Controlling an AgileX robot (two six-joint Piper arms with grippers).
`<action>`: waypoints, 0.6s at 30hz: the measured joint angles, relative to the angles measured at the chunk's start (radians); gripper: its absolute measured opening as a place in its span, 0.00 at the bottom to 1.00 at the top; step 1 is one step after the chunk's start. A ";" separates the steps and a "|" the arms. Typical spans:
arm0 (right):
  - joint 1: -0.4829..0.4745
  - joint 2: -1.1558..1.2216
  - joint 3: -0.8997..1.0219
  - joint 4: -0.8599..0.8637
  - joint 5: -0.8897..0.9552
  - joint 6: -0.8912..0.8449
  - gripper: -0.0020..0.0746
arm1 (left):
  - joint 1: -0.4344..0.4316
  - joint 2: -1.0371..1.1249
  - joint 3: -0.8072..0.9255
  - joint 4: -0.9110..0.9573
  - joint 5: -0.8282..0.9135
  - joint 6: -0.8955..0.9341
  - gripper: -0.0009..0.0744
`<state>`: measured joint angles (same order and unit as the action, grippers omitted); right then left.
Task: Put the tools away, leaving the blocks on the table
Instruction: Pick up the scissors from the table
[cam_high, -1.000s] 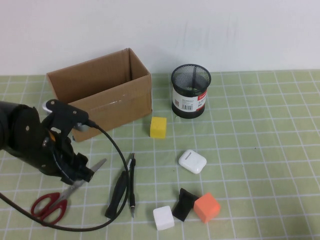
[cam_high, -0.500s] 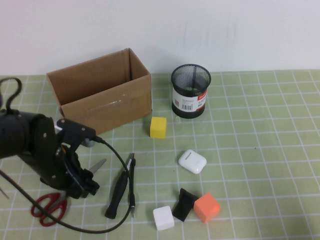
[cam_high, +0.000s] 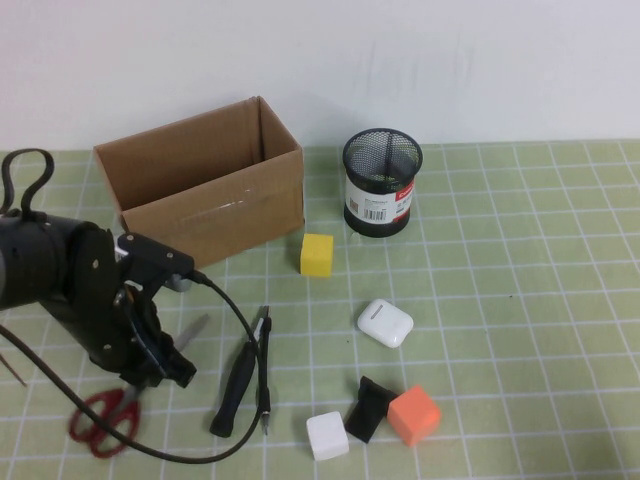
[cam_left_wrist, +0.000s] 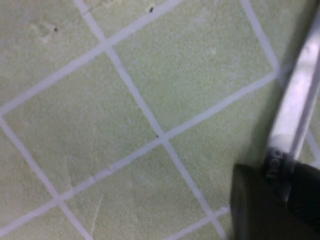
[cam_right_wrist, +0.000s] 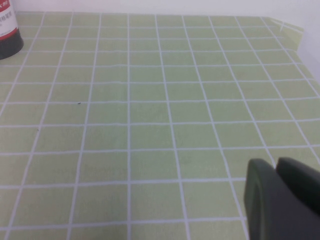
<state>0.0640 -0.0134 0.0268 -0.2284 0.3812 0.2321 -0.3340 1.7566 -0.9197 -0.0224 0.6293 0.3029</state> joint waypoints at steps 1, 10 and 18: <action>0.000 0.000 0.000 0.000 0.000 0.000 0.02 | 0.000 0.000 0.000 0.008 0.002 0.000 0.13; 0.000 0.000 0.000 0.000 0.000 0.000 0.02 | -0.005 -0.012 -0.009 0.028 0.060 0.011 0.12; 0.000 0.000 0.000 0.000 0.000 0.000 0.02 | -0.005 -0.177 -0.063 0.022 0.156 0.114 0.12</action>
<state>0.0640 -0.0134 0.0268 -0.2284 0.3812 0.2321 -0.3391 1.5798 -0.9826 0.0000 0.7852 0.4169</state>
